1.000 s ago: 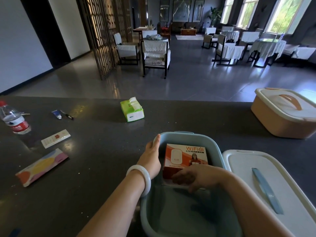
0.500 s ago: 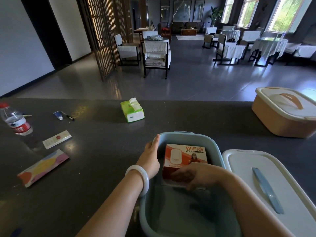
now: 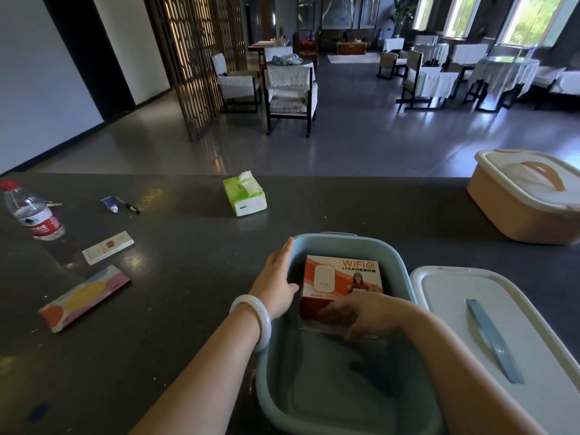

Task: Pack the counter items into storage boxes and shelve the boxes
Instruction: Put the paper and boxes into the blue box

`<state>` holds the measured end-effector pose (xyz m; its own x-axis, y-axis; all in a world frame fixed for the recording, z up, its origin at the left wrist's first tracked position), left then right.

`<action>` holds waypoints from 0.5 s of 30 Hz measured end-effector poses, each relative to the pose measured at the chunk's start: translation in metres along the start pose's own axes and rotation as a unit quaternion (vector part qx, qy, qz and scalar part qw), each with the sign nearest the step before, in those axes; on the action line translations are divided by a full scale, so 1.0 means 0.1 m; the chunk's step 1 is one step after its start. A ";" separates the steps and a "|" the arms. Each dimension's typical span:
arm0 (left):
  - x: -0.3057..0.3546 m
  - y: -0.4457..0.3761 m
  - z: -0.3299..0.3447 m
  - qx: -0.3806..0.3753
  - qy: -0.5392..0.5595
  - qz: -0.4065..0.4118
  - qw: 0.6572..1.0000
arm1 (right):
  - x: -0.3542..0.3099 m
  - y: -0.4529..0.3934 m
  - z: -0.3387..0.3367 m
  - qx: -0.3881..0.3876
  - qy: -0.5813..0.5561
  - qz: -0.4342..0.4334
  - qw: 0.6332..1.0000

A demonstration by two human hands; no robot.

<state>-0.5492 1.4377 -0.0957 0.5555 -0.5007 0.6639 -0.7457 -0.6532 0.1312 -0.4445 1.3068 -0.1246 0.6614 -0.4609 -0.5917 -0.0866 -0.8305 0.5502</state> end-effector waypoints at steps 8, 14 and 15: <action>-0.01 0.00 0.00 -0.007 0.003 -0.014 1.000 | 0.01 0.00 0.01 0.005 -0.017 0.003 1.000; 0.00 -0.01 0.01 -0.015 0.002 -0.011 1.000 | -0.05 0.07 -0.02 0.003 -0.037 -0.012 0.999; -0.01 -0.02 0.01 -0.016 0.004 -0.008 1.000 | -0.08 0.09 -0.04 0.004 -0.048 -0.023 0.999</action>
<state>-0.5476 1.4388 -0.0970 0.5642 -0.4865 0.6671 -0.7484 -0.6425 0.1645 -0.4475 1.3045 -0.1130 0.5910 -0.4492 -0.6700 -0.0633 -0.8539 0.5167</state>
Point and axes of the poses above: each hand's wrist, its own y-axis away from the middle knuckle, its own z-axis out of the palm, x = y × z, the point moved 7 cm from there along -y, towards the middle knuckle, and after that the axes turned 2 degrees about z, right-handed, at the moved point
